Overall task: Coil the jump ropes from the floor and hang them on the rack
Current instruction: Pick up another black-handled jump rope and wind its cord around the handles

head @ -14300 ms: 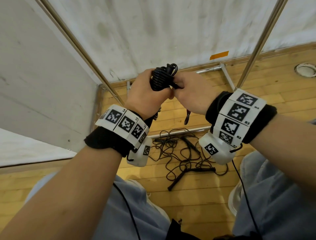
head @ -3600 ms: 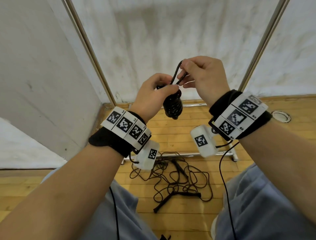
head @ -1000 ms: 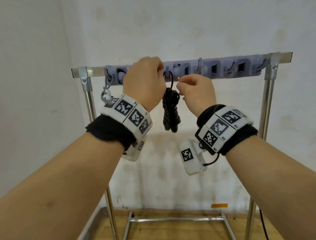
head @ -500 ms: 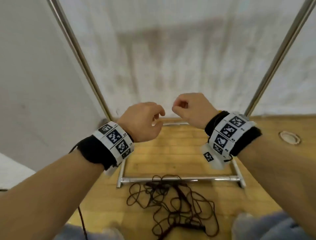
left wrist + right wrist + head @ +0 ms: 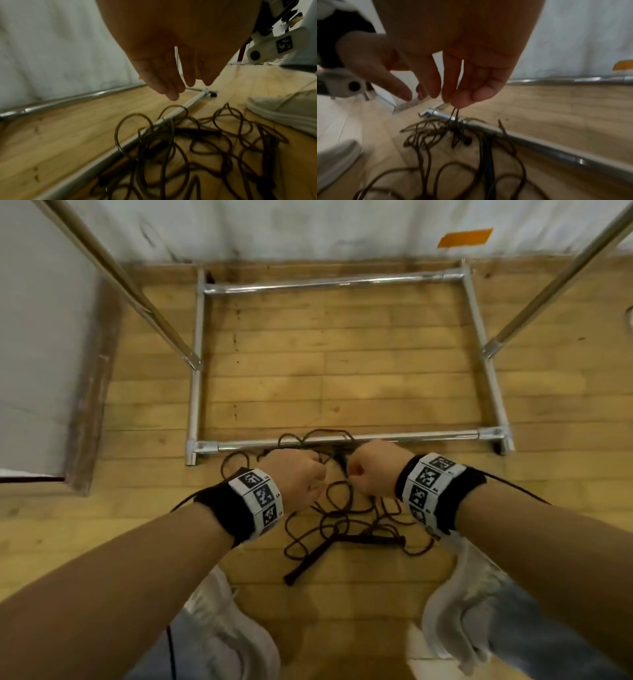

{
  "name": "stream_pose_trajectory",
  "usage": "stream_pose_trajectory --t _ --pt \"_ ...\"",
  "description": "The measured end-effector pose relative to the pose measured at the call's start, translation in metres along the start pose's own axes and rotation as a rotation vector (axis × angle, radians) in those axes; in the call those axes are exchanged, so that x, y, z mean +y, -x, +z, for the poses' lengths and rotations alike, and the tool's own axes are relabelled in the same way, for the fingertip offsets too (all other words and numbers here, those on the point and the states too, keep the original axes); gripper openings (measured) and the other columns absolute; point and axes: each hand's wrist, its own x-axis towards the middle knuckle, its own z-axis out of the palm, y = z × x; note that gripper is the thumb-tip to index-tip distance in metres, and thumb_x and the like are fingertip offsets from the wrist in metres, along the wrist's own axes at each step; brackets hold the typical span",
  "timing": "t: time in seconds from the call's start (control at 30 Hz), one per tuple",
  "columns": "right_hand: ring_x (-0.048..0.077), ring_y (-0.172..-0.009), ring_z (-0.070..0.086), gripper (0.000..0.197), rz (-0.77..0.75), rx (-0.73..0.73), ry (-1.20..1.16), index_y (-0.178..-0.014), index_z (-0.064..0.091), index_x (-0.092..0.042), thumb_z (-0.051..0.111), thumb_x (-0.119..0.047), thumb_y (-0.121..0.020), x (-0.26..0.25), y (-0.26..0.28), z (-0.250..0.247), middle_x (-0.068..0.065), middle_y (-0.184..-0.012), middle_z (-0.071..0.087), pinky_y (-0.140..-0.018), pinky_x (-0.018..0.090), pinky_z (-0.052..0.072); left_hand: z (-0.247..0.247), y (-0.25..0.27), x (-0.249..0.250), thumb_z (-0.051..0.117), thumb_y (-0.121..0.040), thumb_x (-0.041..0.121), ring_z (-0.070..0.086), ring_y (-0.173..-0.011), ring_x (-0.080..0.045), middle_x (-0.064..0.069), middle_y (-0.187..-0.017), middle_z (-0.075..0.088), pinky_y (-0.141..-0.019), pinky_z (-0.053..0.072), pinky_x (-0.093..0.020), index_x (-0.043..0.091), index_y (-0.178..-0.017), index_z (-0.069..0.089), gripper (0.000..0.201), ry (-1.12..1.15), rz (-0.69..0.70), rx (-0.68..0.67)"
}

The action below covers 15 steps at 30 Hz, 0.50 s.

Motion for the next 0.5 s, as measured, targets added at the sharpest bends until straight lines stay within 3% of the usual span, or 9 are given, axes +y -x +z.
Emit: stream_pose_trajectory --t 0.13,0.2,0.27,0.33,0.4,0.5 --pt "0.027 -0.099 0.055 0.035 -0.013 0.065 -0.025 -0.128 0.050 -0.024 0.047 -0.027 -0.093 0.007 -0.031 0.047 0.003 -0.121 0.047 -0.083 0.040 0.050 0.041 -0.012 -0.016 0.046 -0.094 0.046 0.059 -0.098 -0.020 0.003 -0.116 0.055 -0.060 0.035 -0.029 0.023 -0.119 0.057 0.035 -0.017 -0.201 -0.048" --pt "0.028 -0.100 0.053 0.046 -0.014 0.115 -0.016 -0.138 0.038 -0.026 0.048 -0.026 -0.093 0.004 -0.047 0.060 0.005 -0.126 0.038 -0.080 0.038 0.050 0.053 -0.016 -0.025 0.045 -0.096 0.039 0.059 -0.098 -0.021 0.001 -0.115 0.058 -0.061 0.037 -0.030 0.022 -0.118 0.058 0.031 -0.011 -0.286 -0.122" --pt "0.027 -0.099 0.051 0.043 -0.020 0.139 0.049 -0.133 0.042 -0.023 0.052 -0.024 -0.091 -0.001 -0.060 0.070 0.007 -0.124 0.035 -0.076 0.035 0.048 0.061 -0.018 -0.032 0.045 -0.097 0.027 0.059 -0.097 -0.023 -0.003 -0.110 0.062 -0.071 0.048 -0.033 0.020 -0.113 0.061 0.024 0.002 -0.305 -0.205" --pt "0.026 -0.098 0.049 0.027 -0.019 0.176 0.095 -0.116 0.054 -0.017 0.055 -0.021 -0.089 -0.002 -0.068 0.074 0.007 -0.118 0.036 -0.072 0.031 0.042 0.067 -0.017 -0.037 0.046 -0.095 0.023 0.060 -0.095 -0.024 -0.002 -0.104 0.062 -0.074 0.050 -0.034 0.020 -0.107 0.062 0.020 0.070 -0.296 -0.200" --pt "0.025 -0.099 0.049 0.021 -0.016 0.208 0.027 -0.109 0.059 -0.015 0.056 -0.020 -0.089 -0.001 -0.071 0.073 0.006 -0.115 0.040 -0.074 0.031 0.042 0.066 -0.014 -0.041 0.047 -0.094 0.026 0.059 -0.090 -0.022 0.000 -0.097 0.062 -0.068 0.047 -0.033 0.022 -0.102 0.060 0.016 0.181 -0.317 -0.097" --pt "0.024 -0.097 0.055 0.022 -0.031 0.329 -0.202 -0.105 0.066 -0.012 0.054 -0.025 -0.092 0.002 -0.065 0.052 0.007 -0.106 0.060 -0.083 0.036 0.047 0.054 -0.011 -0.049 0.048 -0.094 0.030 0.055 -0.075 -0.018 0.005 -0.083 0.058 -0.062 0.040 -0.029 0.025 -0.097 0.054 0.008 0.291 -0.394 0.118"
